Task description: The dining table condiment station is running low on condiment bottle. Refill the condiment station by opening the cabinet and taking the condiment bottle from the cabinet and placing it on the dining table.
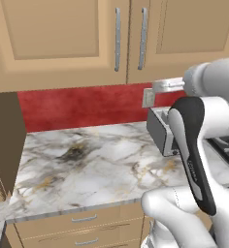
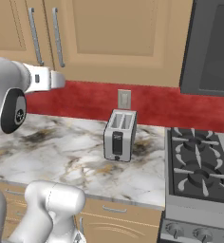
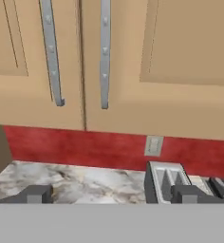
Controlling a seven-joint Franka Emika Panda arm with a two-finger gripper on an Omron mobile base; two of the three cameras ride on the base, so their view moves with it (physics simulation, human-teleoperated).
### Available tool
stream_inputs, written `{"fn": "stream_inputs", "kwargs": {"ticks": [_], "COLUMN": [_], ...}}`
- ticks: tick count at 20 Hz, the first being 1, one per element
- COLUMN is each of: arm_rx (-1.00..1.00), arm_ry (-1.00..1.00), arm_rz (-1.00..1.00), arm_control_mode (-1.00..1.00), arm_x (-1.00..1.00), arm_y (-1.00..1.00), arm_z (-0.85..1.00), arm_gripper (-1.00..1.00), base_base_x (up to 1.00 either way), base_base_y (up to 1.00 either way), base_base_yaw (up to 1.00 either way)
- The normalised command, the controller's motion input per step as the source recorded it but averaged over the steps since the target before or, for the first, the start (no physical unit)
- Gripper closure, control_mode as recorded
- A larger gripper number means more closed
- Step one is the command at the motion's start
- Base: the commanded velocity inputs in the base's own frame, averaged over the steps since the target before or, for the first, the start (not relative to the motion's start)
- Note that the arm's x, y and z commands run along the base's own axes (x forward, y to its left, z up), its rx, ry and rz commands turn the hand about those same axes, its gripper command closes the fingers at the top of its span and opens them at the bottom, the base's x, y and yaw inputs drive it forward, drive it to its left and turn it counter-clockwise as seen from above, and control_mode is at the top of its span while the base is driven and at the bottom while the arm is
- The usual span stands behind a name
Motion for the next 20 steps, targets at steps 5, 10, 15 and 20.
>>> {"fn": "stream_inputs", "kwargs": {"ticks": [5, 10, 15, 20], "arm_rx": [-0.01, -0.06, -0.01, 0.0], "arm_ry": [-0.15, -0.14, -0.38, -0.21], "arm_rz": [0.0, 0.0, 0.0, 0.0], "arm_control_mode": [-1.0, -1.0, -1.0, -1.0], "arm_x": [-0.08, 0.04, 0.06, 0.39], "arm_y": [0.07, 0.34, 0.01, 0.03], "arm_z": [0.01, 0.23, 0.7, 0.49], "arm_gripper": [-1.0, -1.0, -1.0, -1.0], "base_base_x": [0.0, 0.0, 0.0, 0.0], "base_base_y": [0.0, 0.0, 0.0, 0.0], "base_base_yaw": [0.0, 0.0, 0.0, 0.0]}}
